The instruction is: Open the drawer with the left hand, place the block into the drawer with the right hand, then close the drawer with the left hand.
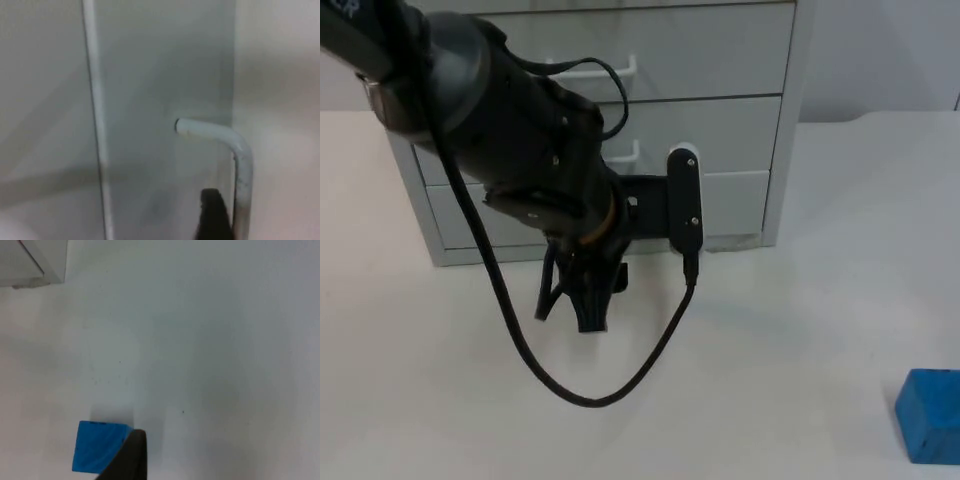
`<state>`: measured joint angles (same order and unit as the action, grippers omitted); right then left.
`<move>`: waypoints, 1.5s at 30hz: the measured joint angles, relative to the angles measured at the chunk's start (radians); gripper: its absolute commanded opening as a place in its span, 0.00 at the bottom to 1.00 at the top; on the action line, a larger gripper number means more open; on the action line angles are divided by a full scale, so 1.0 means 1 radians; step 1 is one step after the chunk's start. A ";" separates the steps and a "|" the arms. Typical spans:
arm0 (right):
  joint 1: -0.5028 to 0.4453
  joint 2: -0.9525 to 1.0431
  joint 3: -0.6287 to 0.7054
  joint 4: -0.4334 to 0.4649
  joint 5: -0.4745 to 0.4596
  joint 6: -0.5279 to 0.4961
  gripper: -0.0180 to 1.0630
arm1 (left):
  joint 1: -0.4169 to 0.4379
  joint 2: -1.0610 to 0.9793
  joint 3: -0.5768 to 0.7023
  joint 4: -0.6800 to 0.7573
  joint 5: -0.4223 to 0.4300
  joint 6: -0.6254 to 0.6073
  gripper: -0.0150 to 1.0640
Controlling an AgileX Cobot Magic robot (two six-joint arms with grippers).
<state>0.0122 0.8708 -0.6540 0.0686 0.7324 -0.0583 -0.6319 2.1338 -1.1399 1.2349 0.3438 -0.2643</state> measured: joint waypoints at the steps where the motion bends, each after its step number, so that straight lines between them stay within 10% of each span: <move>1: 0.000 0.000 0.000 0.000 -0.002 0.003 0.99 | 0.002 0.000 -0.002 0.000 0.000 -0.002 0.38; 4: 0.000 0.000 0.000 0.000 -0.002 0.003 0.99 | 0.008 0.000 -0.011 0.013 0.000 -0.002 0.04; 6: 0.000 0.000 0.000 0.000 -0.002 0.003 0.99 | 0.012 0.000 -0.020 0.022 0.007 -0.002 0.01; 45: 0.000 0.000 0.000 -0.010 -0.016 0.003 0.99 | -0.326 -0.201 0.286 -0.421 0.201 0.098 0.01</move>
<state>0.0122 0.8708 -0.6540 0.0588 0.7162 -0.0557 -0.9574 1.9332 -0.8537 0.8137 0.5451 -0.1665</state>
